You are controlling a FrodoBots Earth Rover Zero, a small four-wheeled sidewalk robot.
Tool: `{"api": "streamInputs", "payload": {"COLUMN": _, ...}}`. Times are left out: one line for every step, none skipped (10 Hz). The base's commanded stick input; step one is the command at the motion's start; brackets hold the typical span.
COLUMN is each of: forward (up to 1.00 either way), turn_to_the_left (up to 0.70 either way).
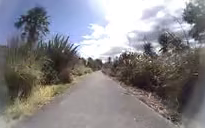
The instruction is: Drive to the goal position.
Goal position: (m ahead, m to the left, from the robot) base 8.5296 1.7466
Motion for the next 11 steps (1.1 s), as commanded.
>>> {"api": "streamInputs", "payload": {"forward": 0.7, "turn_to_the_left": 0.06}}
{"api": "streamInputs", "payload": {"forward": 0.7, "turn_to_the_left": 0.07}}
{"api": "streamInputs", "payload": {"forward": 0.7, "turn_to_the_left": 0.07}}
{"api": "streamInputs", "payload": {"forward": 0.7, "turn_to_the_left": 0.07}}
{"api": "streamInputs", "payload": {"forward": 0.7, "turn_to_the_left": 0.07}}
{"api": "streamInputs", "payload": {"forward": 0.7, "turn_to_the_left": 0.07}}
{"api": "streamInputs", "payload": {"forward": 0.7, "turn_to_the_left": 0.07}}
{"api": "streamInputs", "payload": {"forward": 0.7, "turn_to_the_left": 0.05}}
{"api": "streamInputs", "payload": {"forward": 0.7, "turn_to_the_left": 0.04}}
{"api": "streamInputs", "payload": {"forward": 0.7, "turn_to_the_left": 0.04}}
{"api": "streamInputs", "payload": {"forward": 0.7, "turn_to_the_left": 0.03}}
